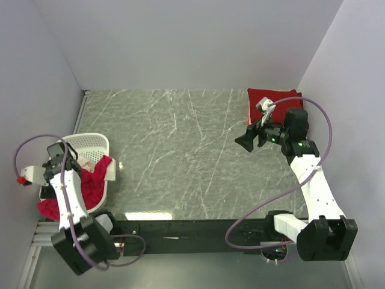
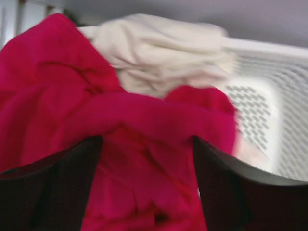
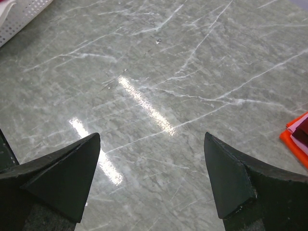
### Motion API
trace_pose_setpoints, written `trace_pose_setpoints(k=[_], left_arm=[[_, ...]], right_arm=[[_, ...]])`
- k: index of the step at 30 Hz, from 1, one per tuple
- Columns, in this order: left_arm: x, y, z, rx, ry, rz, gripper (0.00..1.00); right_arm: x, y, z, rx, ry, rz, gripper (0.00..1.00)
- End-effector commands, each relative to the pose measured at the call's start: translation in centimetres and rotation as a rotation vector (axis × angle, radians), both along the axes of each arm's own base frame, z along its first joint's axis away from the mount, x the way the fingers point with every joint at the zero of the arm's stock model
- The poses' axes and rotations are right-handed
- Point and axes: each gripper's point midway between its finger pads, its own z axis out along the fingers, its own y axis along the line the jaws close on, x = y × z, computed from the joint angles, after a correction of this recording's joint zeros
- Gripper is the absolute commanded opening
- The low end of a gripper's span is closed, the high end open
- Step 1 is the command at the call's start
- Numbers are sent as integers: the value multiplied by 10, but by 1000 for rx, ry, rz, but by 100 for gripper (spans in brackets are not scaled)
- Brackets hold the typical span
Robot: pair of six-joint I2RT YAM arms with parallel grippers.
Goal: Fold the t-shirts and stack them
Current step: Grab the tshirt from the pile, then move the tshirt to the center of the board
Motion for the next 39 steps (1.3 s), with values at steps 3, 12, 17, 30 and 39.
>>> trace_pose_setpoints(k=[3,12,17,30,39], left_arm=[[15,12,-10,-50,-56,-22,43],[55,-4,125,178,-386,-299,0],[94,-61,230,321,-614,-749,0],[107,-213,470,507,-1219,-1538,1],[108,-318,512,337,-1442,-1862,1]], right_arm=[[8,-3,10,-2,-17,-18,94],[10,-6,10,-1,-16,-32,94],[10,-6,8,-7,-8,-28,94],[10,-10,10,-16,-23,-38,94],[11,-16,9,-24,-27,-57,94]])
